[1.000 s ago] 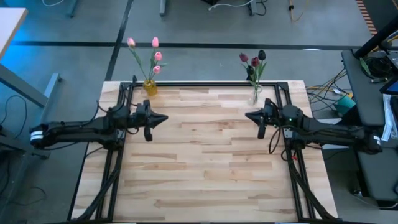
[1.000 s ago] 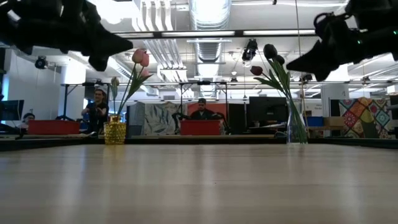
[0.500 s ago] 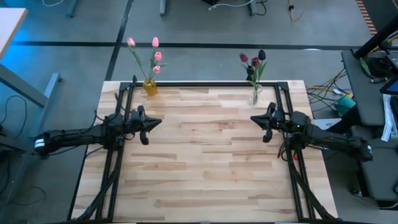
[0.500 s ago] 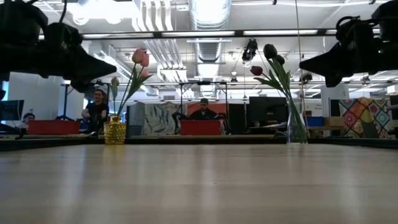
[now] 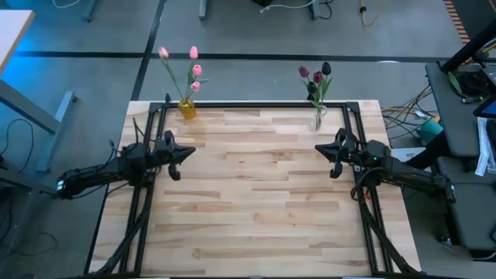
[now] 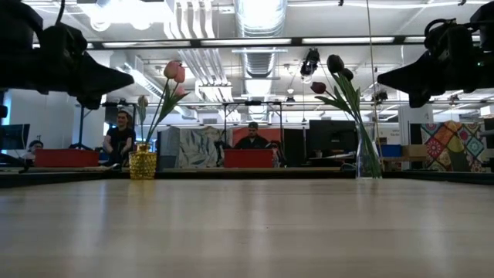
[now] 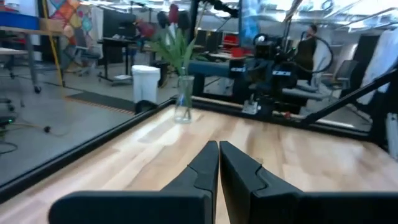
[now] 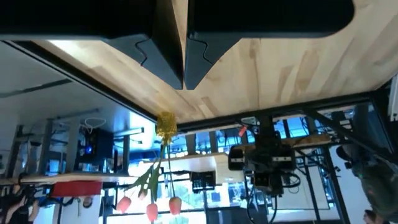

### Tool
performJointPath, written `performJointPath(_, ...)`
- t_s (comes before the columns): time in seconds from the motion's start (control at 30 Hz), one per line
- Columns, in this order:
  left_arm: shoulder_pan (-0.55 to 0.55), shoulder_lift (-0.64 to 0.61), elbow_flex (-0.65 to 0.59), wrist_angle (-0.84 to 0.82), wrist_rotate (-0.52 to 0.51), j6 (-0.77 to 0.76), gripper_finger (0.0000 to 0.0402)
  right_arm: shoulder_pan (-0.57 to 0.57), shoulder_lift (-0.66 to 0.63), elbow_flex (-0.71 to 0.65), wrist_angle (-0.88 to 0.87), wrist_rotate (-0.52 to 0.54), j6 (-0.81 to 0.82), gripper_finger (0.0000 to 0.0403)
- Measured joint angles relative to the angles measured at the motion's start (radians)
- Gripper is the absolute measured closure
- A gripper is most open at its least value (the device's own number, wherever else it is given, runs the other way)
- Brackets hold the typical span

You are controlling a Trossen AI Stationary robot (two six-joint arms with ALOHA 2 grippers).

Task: Sort flowers into vase by color
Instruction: Return to Home Position

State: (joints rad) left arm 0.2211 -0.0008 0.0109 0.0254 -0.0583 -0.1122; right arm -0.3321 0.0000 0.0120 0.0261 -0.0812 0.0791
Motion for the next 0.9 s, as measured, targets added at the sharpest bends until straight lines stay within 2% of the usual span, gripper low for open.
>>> performJointPath(0.33, -0.002, 0.046, 0.0, -0.003, 0.015, -0.035, 0.0401, 0.0, 0.008, 0.0, -0.003, 0.007, -0.104, 0.0394)
performJointPath(0.43, -0.002, 0.069, 0.0, -0.009, 0.065, -0.158, 0.0401, 0.0, 0.024, 0.0, -0.008, 0.031, -0.148, 0.0394)
performJointPath(0.53, -0.002, 0.09, 0.002, -0.013, 0.067, -0.234, 0.0401, 0.0, 0.042, 0.0, -0.013, 0.072, -0.189, 0.0394)
performJointPath(0.9, -0.002, 0.139, 0.009, -0.007, 0.068, -0.245, 0.0401, 0.0, 0.065, 0.0, -0.013, 0.08, -0.185, 0.0394)
